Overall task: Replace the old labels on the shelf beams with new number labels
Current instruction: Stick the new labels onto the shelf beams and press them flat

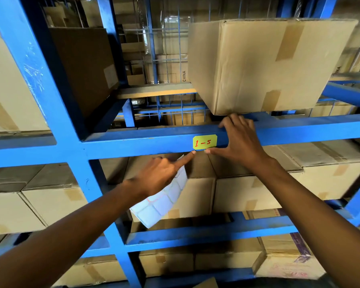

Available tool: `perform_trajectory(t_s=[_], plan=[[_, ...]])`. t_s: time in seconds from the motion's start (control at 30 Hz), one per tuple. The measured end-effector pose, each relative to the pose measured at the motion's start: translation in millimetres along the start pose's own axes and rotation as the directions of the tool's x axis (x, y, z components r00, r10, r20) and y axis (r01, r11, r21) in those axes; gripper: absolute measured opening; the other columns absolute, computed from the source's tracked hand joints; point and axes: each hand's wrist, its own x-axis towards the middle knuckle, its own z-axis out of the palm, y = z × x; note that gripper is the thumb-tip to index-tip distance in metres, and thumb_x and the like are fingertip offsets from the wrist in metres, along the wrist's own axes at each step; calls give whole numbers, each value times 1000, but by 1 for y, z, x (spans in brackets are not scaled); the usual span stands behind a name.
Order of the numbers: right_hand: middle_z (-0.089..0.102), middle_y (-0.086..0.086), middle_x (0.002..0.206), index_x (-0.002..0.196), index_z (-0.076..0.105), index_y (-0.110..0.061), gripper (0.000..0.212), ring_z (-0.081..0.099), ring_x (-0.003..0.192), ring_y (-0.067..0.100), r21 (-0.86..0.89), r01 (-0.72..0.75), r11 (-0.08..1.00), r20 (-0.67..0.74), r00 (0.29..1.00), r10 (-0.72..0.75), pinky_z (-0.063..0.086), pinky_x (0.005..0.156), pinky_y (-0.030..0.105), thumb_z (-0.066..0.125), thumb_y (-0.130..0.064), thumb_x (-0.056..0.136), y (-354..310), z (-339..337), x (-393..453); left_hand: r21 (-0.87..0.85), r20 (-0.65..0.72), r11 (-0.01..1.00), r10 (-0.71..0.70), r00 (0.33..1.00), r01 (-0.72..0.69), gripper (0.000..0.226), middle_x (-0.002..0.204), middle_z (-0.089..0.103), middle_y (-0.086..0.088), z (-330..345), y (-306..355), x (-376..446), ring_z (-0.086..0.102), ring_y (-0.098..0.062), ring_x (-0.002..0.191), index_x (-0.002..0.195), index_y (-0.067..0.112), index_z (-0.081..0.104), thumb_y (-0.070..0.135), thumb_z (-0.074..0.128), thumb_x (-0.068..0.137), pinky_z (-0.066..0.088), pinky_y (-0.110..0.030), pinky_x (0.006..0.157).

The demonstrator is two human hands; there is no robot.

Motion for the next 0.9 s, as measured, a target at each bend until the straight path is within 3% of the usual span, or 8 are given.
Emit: perform_trajectory(t_s=[0.13,0.27,0.33,0.43,0.57,0.67,0.8,0.9], plan=[[54,2,109,110,56,-19,51,49,109,21,222,-76,972,-1,997,79,22,91,29,70,-51,72,-18,-8,-19,-517,-253,856,-181,950,25,50,75,56,0,3,2,-16,60,-28,75,145,25,30,17,44,97,48,-35,70],[57,1,114,110,59,-20,35,50,111,18,391,-164,905,-79,974,211,27,89,26,66,-38,81,-74,-10,-57,-738,-372,675,-442,817,29,39,63,44,21,0,4,-39,48,2,64,134,17,49,16,51,95,33,1,66],[60,1,106,113,58,-19,37,54,103,15,522,-271,809,-25,943,332,36,88,23,66,-37,82,-107,-10,-73,-836,-323,548,-526,787,24,35,73,52,23,-5,1,-52,52,12,66,130,19,51,16,52,95,37,-1,64],[62,6,91,119,54,-19,45,59,88,14,716,-478,510,190,835,517,46,82,22,70,-33,80,-149,-14,-97,-935,-221,356,-589,777,4,32,102,62,12,-13,-5,-73,55,10,88,127,20,53,17,52,94,43,-7,79],[68,8,83,108,60,-17,29,62,82,16,831,-551,73,406,692,596,49,77,27,69,-15,81,-203,-15,-142,-969,-172,247,-584,793,-28,33,125,57,1,-19,-15,-111,53,-12,114,127,13,53,11,52,94,40,-22,100],[68,9,79,99,65,-13,23,62,79,18,872,-488,45,333,658,676,51,69,24,63,1,81,-240,-25,-183,-994,-51,106,-562,826,10,35,112,66,-11,-23,-7,-142,62,-22,99,127,15,52,15,56,92,48,-35,91],[72,8,90,93,67,-9,17,65,85,18,901,-434,29,221,515,828,52,74,28,60,3,82,-269,-56,-245,-991,119,-104,-371,921,86,55,74,67,-4,-32,34,-182,60,7,59,136,19,38,17,64,87,44,-6,59],[70,14,99,93,66,-7,16,63,88,22,889,-456,47,144,375,916,50,83,38,61,3,82,-276,-91,-294,-958,211,-222,-128,969,180,65,80,68,-9,-37,80,-197,61,3,58,141,11,31,5,64,85,47,-9,58]])
